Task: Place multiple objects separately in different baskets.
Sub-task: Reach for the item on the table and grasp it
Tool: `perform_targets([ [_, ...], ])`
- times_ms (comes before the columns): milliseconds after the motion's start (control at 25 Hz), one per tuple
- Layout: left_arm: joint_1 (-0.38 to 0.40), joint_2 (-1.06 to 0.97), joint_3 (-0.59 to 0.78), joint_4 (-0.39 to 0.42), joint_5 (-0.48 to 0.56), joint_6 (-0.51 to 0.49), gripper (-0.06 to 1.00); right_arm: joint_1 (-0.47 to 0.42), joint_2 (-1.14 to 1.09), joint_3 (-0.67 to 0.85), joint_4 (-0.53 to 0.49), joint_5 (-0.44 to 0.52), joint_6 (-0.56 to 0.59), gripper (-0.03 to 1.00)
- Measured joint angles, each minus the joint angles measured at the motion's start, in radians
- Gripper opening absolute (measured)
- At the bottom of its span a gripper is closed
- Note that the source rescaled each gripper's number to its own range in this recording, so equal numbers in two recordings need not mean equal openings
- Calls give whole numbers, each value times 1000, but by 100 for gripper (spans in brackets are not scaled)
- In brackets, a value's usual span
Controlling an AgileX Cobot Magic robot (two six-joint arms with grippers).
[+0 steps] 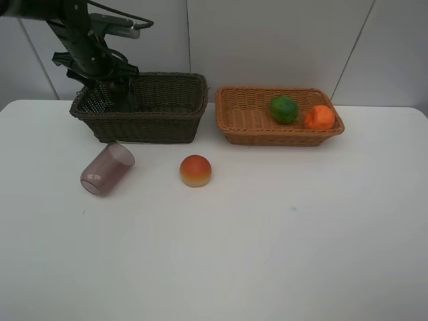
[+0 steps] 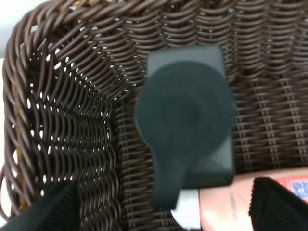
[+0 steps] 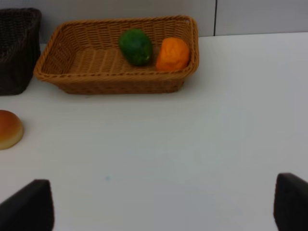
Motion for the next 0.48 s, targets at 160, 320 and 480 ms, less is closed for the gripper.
perform_targets([
  [160, -25, -38, 0, 21, 47, 17, 85, 0, 0, 0, 0, 0, 0, 100],
  [320, -67, -84, 0, 78, 89, 60, 85, 0, 0, 0, 0, 0, 0, 100],
  [480, -108, -123, 0, 115, 105, 88, 85, 0, 0, 0, 0, 0, 0, 100],
])
